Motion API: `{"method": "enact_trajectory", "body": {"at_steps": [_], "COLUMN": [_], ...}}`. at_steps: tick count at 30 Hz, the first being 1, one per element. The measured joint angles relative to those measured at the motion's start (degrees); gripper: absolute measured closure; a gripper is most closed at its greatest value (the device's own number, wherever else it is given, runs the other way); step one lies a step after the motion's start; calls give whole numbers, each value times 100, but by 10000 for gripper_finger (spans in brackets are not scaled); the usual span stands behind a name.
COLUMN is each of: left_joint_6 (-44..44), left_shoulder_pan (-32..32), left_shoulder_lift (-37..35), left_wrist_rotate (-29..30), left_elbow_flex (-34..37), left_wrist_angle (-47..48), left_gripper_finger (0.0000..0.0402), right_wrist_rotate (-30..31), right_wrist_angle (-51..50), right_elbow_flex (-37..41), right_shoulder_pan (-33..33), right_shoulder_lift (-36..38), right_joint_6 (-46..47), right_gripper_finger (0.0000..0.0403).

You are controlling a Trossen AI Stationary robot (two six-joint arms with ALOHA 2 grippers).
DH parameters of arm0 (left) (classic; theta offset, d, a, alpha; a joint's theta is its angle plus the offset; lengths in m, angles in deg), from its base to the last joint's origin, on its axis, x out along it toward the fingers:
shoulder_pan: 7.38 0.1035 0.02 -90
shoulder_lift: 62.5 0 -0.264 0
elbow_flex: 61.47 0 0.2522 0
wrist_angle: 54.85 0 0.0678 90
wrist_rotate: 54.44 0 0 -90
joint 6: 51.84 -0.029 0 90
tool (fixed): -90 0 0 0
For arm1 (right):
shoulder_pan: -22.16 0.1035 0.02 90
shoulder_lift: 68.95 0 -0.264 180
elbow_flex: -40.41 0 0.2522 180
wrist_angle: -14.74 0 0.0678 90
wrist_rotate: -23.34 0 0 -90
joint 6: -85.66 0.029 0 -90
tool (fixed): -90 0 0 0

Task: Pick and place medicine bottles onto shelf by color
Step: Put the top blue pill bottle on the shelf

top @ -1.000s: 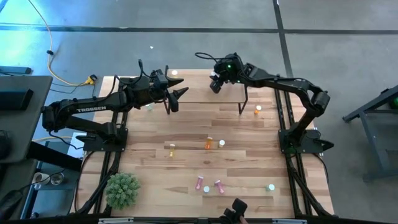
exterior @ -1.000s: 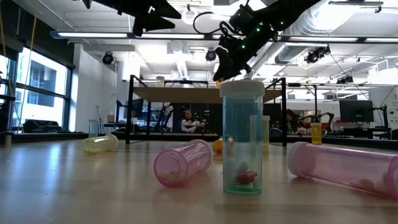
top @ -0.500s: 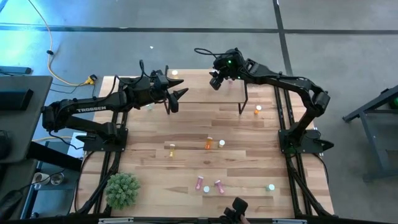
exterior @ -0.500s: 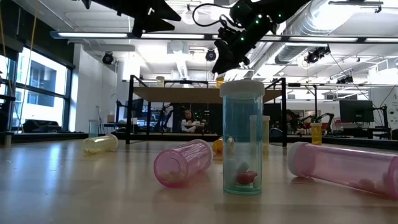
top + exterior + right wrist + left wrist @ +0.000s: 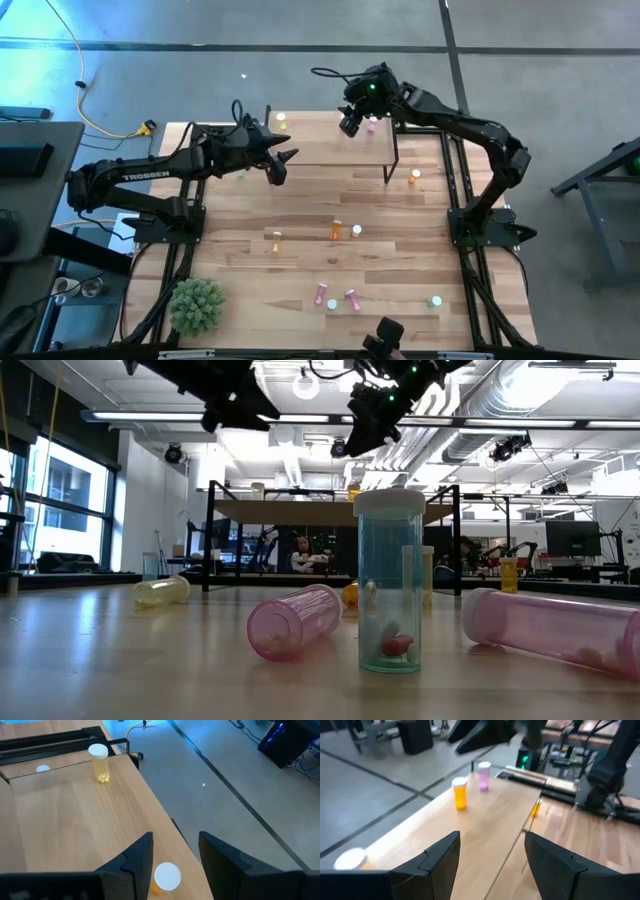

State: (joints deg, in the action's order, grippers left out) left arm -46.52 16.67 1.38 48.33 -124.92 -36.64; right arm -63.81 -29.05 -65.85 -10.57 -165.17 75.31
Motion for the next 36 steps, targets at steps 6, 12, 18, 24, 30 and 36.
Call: {"method": "enact_trajectory", "body": {"at_steps": [6,12,18,24,30,36], "left_joint_6": [564,1274,2257,3729,3972,3908], "left_shoulder_pan": [0,3,7,288,774,1392], "left_shoulder_lift": [-410,-1090,-1600,-1624,-1337,-761], "left_wrist_rotate": [759,1288,1715,1494,691,-219], "left_elbow_flex": [0,0,0,0,0,0], "left_wrist_angle": [1142,2295,3462,4837,5408,5547], "left_gripper_finger": [188,188,188,188,188,188], "right_wrist_rotate": [20,38,53,292,355,355], "right_wrist_angle": [-488,-742,-705,-624,-631,-624], "right_elbow_flex": [-321,-356,-354,-356,-354,-355], "right_shoulder_pan": [-21,-58,-66,-76,-76,-76], "right_shoulder_lift": [0,0,19,66,66,66], "right_joint_6": [-70,-128,-166,-218,-317,-321], "right_gripper_finger": [253,253,253,253,253,253]}}
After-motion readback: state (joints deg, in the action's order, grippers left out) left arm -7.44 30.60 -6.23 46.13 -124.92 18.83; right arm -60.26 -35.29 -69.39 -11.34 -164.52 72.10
